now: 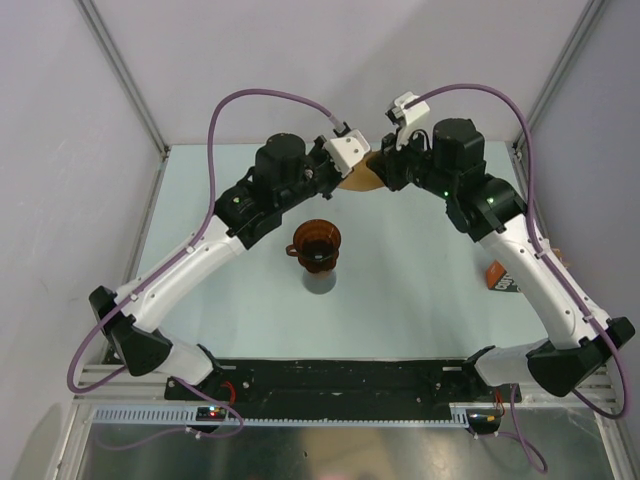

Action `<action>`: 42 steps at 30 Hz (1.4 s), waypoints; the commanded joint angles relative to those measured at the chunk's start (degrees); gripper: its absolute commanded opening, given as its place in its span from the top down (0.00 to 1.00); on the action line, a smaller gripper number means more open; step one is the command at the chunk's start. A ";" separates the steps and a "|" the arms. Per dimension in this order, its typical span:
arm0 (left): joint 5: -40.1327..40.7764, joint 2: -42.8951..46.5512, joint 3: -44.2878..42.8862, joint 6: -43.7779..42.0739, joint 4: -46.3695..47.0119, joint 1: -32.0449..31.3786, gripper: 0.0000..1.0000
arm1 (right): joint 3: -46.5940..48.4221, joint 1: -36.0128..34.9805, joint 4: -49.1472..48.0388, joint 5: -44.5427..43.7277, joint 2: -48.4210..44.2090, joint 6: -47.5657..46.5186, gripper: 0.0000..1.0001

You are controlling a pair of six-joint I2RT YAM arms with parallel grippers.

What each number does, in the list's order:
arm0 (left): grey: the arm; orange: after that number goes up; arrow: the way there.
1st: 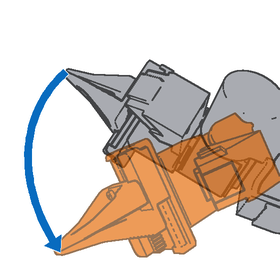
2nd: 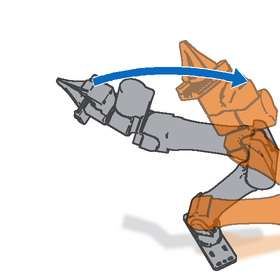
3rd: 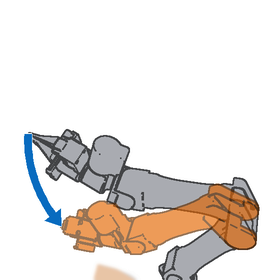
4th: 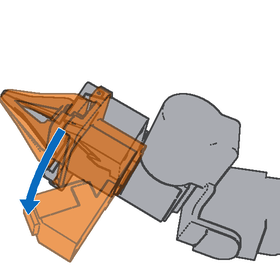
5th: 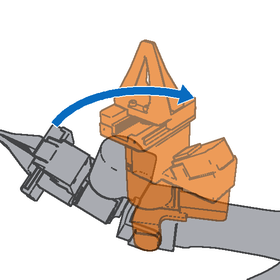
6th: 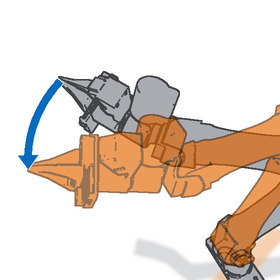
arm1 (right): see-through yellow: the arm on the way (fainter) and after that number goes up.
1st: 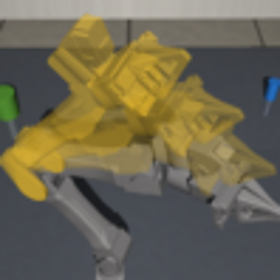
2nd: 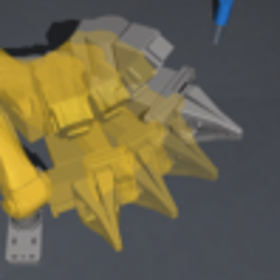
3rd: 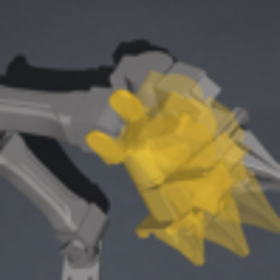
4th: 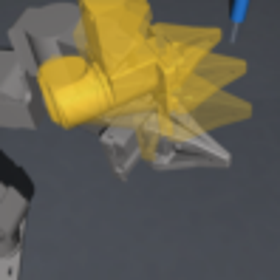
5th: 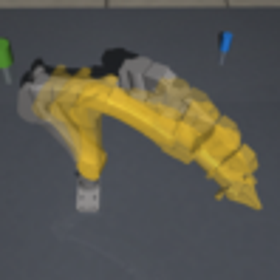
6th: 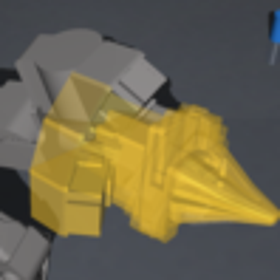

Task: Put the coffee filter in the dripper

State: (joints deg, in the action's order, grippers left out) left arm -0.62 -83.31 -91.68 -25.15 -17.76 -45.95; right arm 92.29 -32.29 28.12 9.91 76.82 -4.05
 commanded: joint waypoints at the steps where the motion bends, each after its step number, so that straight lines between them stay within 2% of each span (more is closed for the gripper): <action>1: 0.42 -0.56 -3.55 3.06 2.11 -0.29 1.00 | 3.01 -0.97 -0.45 -2.32 0.73 -0.46 0.90; 4: 1.93 -0.97 -3.96 4.58 2.04 -0.33 0.98 | 3.00 -1.68 -0.91 -5.71 0.78 -2.12 0.98; 11: 4.18 -0.64 -3.36 9.19 1.93 -0.32 0.70 | 3.00 -2.46 -1.60 -9.80 0.68 -3.27 1.00; 15: 5.59 -0.12 -2.61 11.53 1.75 -0.20 0.61 | 2.67 -2.46 -1.79 -9.91 0.37 -3.05 1.00; 19: 4.79 0.15 -2.53 16.87 1.34 1.29 0.59 | 1.85 -2.50 -2.34 -9.91 -0.09 -2.58 1.00; 23: -3.54 -0.26 -3.17 28.42 1.12 5.38 0.56 | 0.94 -2.47 -3.07 -9.91 -0.44 -1.61 1.00; 27: -9.64 -1.68 -4.05 36.91 1.19 8.24 0.57 | 0.64 -2.46 -4.05 -11.40 -0.36 -0.41 1.00; 32: -11.14 -2.76 -4.50 40.73 1.18 8.67 0.62 | 0.91 -2.55 -5.13 -11.54 0.41 1.06 1.00; 42: -10.91 -3.54 -4.87 45.71 1.61 8.62 0.63 | 0.32 -3.38 -4.96 -12.92 0.40 2.51 1.00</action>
State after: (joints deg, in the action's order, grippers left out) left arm -11.07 -86.63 -93.58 17.19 -17.74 -37.41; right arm 92.62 -35.00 25.74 -1.52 77.45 -2.74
